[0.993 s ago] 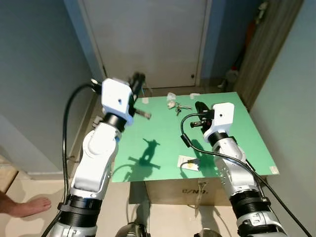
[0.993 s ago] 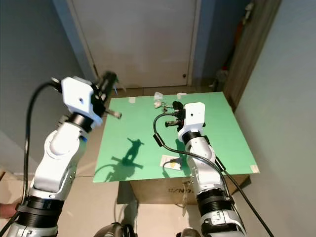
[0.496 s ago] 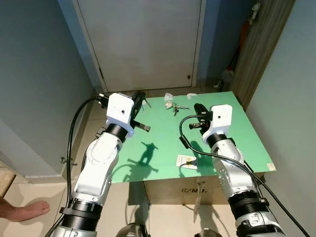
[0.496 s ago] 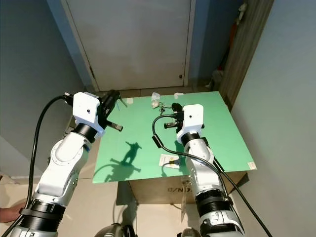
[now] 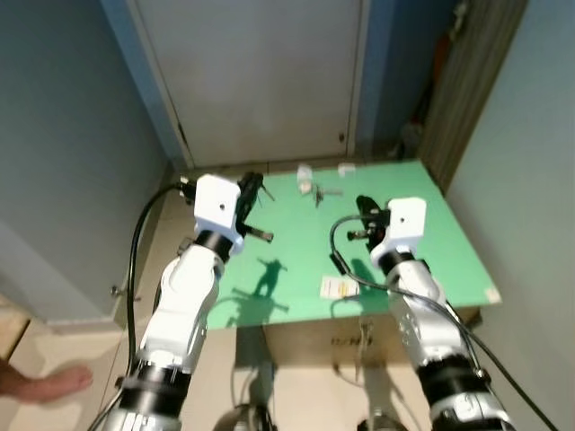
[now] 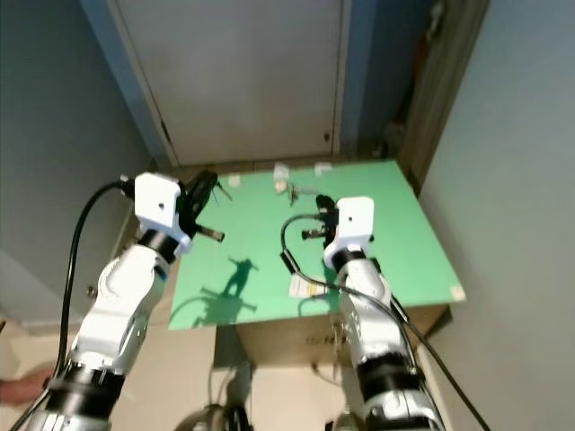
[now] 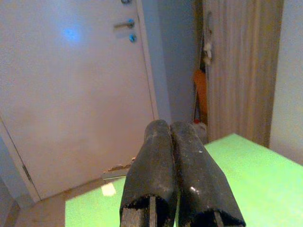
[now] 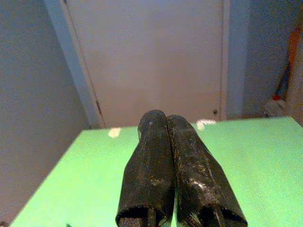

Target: Hang keys on a hook

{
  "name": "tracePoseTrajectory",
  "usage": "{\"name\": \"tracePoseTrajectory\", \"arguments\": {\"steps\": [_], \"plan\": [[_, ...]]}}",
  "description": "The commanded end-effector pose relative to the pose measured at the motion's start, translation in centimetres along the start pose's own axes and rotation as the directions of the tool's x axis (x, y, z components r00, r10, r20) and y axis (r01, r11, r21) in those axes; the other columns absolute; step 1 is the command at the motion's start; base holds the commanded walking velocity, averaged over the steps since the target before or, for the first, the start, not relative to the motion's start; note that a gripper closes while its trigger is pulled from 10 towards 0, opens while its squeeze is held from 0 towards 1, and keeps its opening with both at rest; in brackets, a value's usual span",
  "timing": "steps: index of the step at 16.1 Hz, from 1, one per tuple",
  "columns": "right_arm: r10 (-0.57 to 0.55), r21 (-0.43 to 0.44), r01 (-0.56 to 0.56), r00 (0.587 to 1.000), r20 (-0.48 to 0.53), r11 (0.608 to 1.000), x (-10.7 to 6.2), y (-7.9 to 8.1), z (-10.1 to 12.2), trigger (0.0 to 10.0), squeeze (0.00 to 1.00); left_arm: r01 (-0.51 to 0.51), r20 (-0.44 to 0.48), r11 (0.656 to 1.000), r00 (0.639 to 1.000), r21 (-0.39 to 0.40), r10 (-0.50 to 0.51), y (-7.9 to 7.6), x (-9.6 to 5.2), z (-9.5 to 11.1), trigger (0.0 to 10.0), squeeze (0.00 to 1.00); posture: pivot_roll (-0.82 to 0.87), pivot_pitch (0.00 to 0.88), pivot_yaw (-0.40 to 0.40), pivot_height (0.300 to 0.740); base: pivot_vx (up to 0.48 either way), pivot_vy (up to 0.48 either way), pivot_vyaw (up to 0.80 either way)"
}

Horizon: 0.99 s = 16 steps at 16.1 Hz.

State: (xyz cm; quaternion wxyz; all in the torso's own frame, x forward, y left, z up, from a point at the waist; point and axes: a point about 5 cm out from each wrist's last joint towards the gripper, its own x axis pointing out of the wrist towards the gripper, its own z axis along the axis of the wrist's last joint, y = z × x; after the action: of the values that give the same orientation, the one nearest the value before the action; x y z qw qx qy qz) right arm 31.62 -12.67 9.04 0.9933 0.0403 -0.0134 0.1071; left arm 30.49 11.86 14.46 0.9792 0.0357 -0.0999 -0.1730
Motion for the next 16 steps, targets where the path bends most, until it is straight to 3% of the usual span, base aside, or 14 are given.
{"name": "tracePoseTrajectory", "arguments": {"steps": [1, 3, 5, 8, 14, 16], "plan": [[-0.009, 0.021, 0.009, 1.0, 0.019, 1.0, 0.0, 0.2, 0.5, 10.0, 0.0, -0.015, 0.001, 1.0, 1.0, -0.007, 0.015, 0.6, -0.1, -0.1, 0.0, 0.0, -0.2, 0.009, 0.129, 0.74, -0.424, 0.0, 0.0], [-0.033, 0.036, 0.032, 0.998, 0.049, 0.999, -0.2, -0.2, 1.0, 10.0, 0.0, -0.033, -0.009, 0.999, 0.999, -0.015, 0.033, 0.9, -0.4, -0.6, 0.0, 0.0, -0.21, 0.0, 0.125, 0.74, -0.409, 0.0, 0.0], [-0.051, 0.04, 0.049, 0.996, 0.068, 0.998, -1.3, -0.7, 1.1, 10.0, 0.0, -0.089, -0.043, 0.996, 0.995, -0.017, 0.088, 1.6, -2.1, -1.8, 0.0, 0.0, -0.2, 0.0, 0.114, 0.74, -0.171, 0.0, 0.0], [-0.055, 0.031, 0.053, 0.997, 0.061, 0.998, -2.1, -0.9, 0.8, 10.0, 0.0, -0.105, -0.083, 0.994, 0.991, -0.021, 0.103, 1.7, -3.4, -2.8, 0.0, 0.0, -0.19, 0.0, 0.109, 0.74, 0.0, 0.0, 0.0], [-0.036, 0.003, 0.036, 0.999, 0.01, 0.999, -2.0, -0.5, 0.2, 10.0, 0.0, -0.091, -0.122, 0.996, 0.989, -0.015, 0.089, 1.5, -3.9, -3.8, 0.0, 0.0, -0.2, 0.0, 0.117, 0.74, 0.0, 0.0, 0.0], [-0.027, 0.021, 0.027, 1.0, 0.002, 0.999, -2.0, -0.3, -0.1, 10.0, 0.0, -0.078, -0.126, 0.997, 0.989, -0.011, 0.076, 1.4, -3.7, -3.9, 0.0, 0.0, -0.2, 0.0, 0.12, 0.74, 0.0, 0.0, -0.62]]}}
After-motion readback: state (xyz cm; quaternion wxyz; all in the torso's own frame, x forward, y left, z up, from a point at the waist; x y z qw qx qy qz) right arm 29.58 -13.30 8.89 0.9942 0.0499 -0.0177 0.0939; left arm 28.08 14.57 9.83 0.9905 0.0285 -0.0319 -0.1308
